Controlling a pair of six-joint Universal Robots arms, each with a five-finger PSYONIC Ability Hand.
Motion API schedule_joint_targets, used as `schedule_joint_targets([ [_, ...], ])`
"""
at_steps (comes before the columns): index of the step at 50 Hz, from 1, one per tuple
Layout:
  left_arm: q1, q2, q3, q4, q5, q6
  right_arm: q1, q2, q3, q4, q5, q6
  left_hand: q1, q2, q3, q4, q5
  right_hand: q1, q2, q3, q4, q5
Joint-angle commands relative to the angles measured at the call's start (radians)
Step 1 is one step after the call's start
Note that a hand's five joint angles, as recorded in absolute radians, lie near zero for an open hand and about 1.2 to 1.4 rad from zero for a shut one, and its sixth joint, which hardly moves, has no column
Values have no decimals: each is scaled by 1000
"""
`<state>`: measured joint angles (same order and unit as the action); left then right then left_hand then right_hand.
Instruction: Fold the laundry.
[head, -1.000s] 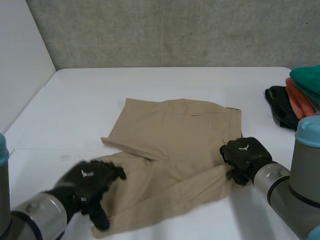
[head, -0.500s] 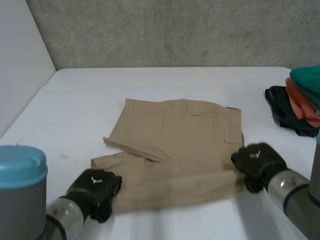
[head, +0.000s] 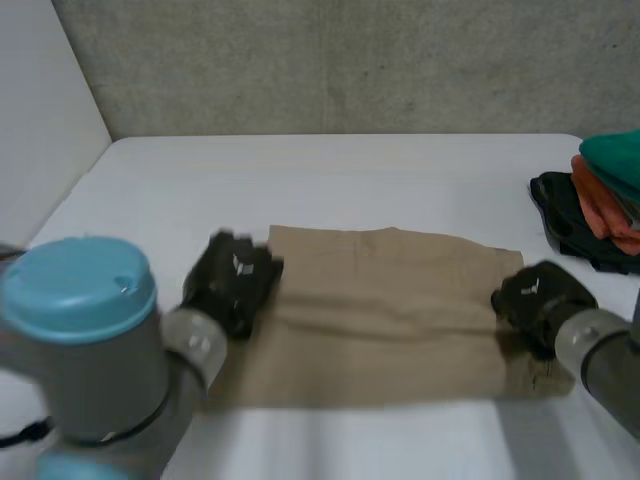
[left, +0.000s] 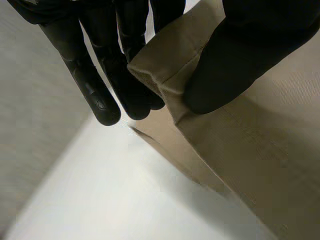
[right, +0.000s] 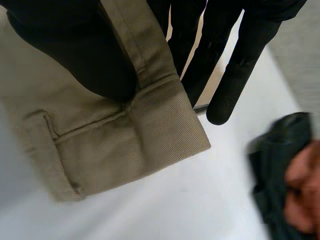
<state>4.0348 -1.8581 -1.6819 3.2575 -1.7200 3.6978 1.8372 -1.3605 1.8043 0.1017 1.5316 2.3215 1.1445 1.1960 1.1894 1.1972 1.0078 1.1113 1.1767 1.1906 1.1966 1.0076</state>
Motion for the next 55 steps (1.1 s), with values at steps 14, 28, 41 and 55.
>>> schedule_joint_targets([
  [14,4,-645,728,314,-165,217,7,414,-312,-625,57,1,-956,-1007,-1000,-1008,-993,-937,-1002,-1016,-1022,-1008],
  [28,-13,-432,484,311,-153,134,-33,203,-255,-172,-10,292,-970,-1021,-1015,-1023,-1008,-937,-1002,-1016,-1022,-1008],
  [41,-26,-247,180,318,-147,50,-154,126,-60,-105,-159,341,-970,-1021,-1015,-1023,-1008,-715,-781,-794,-800,-786],
  [55,-34,-242,156,318,-153,48,-225,199,-59,-205,-77,248,-970,-1021,-1015,-1023,-1008,285,220,206,200,214],
])
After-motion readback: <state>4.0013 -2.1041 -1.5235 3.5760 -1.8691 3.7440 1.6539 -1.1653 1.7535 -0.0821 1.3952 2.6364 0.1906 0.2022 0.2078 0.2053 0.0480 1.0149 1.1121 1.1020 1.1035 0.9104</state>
